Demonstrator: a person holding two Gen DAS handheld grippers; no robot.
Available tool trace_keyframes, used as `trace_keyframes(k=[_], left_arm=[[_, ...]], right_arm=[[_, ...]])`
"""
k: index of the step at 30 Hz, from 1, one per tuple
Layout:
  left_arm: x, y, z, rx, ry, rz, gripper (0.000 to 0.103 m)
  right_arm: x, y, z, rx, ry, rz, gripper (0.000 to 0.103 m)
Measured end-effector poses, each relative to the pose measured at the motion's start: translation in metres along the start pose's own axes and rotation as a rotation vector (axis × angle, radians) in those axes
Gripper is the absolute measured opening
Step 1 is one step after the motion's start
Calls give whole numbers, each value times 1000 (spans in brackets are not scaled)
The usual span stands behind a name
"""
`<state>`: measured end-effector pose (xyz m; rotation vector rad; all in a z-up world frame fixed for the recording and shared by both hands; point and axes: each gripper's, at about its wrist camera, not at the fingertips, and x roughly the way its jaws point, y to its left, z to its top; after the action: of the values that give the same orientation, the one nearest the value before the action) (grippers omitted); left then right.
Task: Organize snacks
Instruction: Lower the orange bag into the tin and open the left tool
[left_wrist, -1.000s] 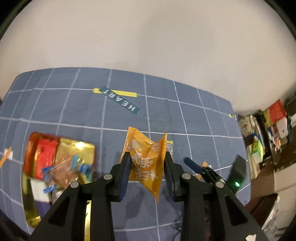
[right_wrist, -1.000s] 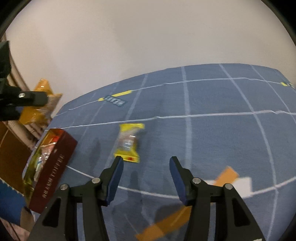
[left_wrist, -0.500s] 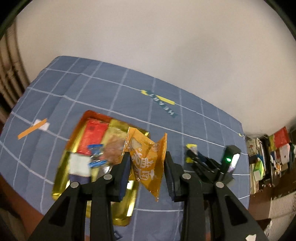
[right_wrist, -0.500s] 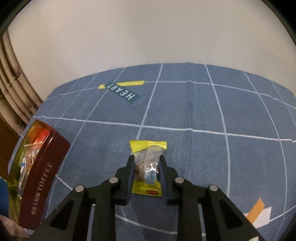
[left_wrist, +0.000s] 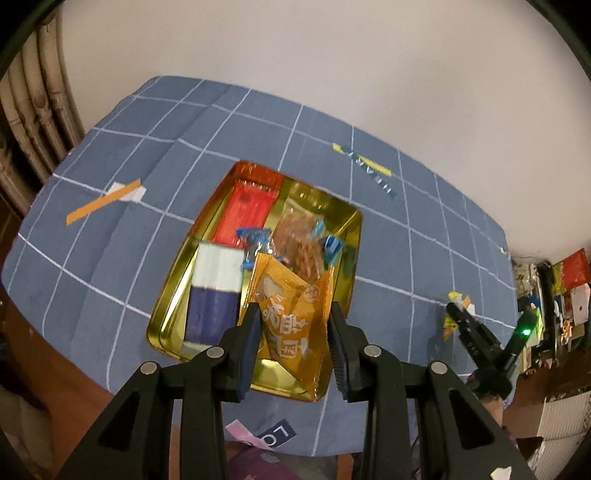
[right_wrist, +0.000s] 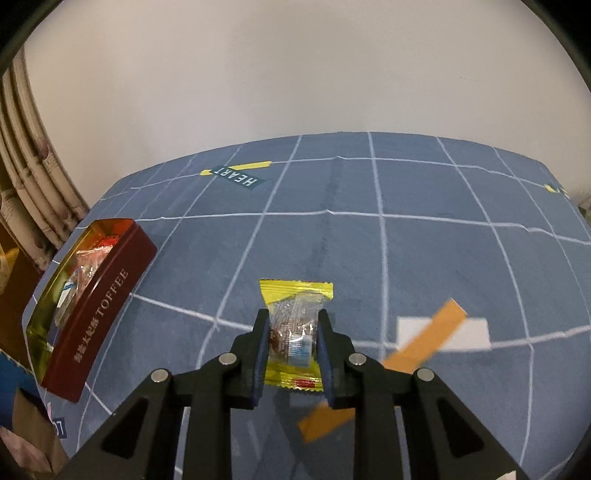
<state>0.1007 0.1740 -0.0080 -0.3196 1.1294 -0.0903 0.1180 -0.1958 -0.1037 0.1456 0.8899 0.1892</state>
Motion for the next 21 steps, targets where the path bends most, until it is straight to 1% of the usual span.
trace_keyframes(k=[4, 7, 13, 18, 21], left_arm=[[10, 3, -7, 22, -7, 39, 31], [16, 5, -8, 27, -11, 54, 31], [24, 7, -14, 71, -28, 114, 31], [32, 14, -18, 66, -9, 114, 31], [38, 15, -21, 74, -3, 134, 31]], right_arm=[[-6, 2, -4, 11, -5, -2, 24], [-10, 7, -5, 0, -12, -4, 24], [-18, 12, -4, 1, -24, -2, 24], [-24, 17, -5, -8, -28, 3, 24], [-27, 22, -5, -15, -30, 6, 24]])
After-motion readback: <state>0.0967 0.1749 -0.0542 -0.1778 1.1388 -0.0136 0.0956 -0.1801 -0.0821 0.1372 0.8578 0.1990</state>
